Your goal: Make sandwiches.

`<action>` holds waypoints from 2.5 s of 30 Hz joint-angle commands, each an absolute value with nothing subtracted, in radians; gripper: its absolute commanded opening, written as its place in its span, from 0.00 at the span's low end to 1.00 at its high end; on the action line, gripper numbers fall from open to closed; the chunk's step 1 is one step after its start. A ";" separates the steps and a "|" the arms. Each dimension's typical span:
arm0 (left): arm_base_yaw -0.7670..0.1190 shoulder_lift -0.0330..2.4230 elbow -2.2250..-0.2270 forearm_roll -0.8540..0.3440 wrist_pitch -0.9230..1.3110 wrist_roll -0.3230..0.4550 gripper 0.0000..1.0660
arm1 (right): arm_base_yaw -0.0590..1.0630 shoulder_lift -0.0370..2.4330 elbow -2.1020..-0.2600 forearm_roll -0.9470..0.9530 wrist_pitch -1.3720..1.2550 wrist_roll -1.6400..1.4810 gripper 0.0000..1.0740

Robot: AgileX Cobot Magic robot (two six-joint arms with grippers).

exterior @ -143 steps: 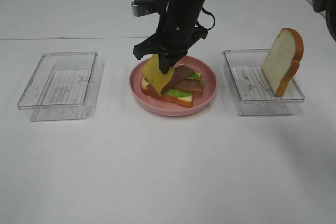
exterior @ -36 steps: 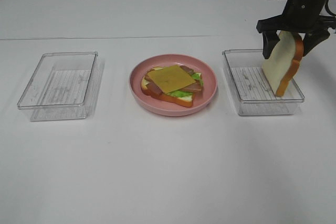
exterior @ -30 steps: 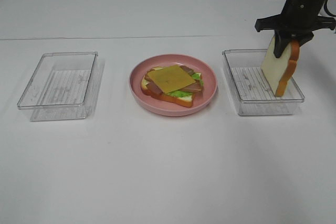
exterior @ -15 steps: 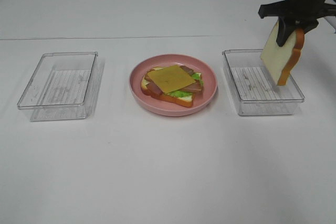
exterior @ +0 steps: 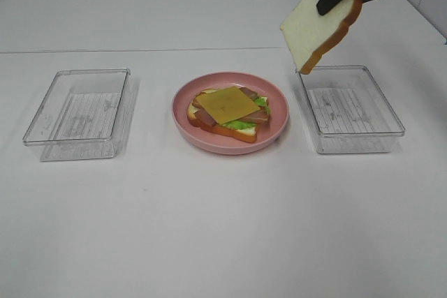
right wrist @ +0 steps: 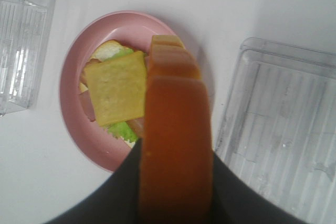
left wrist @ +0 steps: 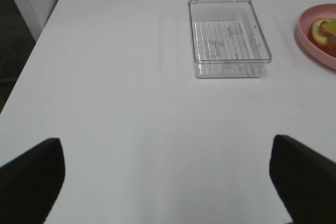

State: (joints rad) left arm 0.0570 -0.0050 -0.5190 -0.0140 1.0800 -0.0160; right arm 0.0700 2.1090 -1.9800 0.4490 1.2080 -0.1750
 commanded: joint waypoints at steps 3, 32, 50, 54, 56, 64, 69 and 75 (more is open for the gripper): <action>0.059 -0.017 -0.517 -0.022 1.073 -0.019 0.92 | 0.165 2.108 -1.982 0.469 1.182 -0.199 0.00; 0.059 -0.017 -0.517 -0.022 1.073 -0.019 0.92 | 0.418 2.317 -1.982 0.324 0.957 -0.167 0.00; 0.059 -0.017 -0.517 -0.022 1.073 -0.019 0.92 | 0.418 2.340 -1.983 0.175 0.984 -0.055 0.93; 0.059 -0.017 -0.517 -0.022 1.073 -0.019 0.92 | 0.418 2.331 -1.983 0.133 1.010 -0.057 0.93; 0.059 -0.017 -0.517 -0.022 1.073 -0.019 0.92 | 0.418 2.327 -1.983 0.112 1.012 -0.057 0.93; 0.059 -0.017 -0.517 -0.022 1.073 -0.019 0.92 | 0.418 2.227 -1.983 -0.049 1.046 -0.039 0.93; 0.059 -0.017 -0.517 -0.022 1.073 -0.019 0.92 | 0.418 2.105 -1.983 -0.100 1.122 -0.052 0.93; 0.059 -0.017 -0.517 -0.022 1.073 -0.019 0.92 | 0.418 2.042 -1.983 -0.146 1.197 -0.050 0.93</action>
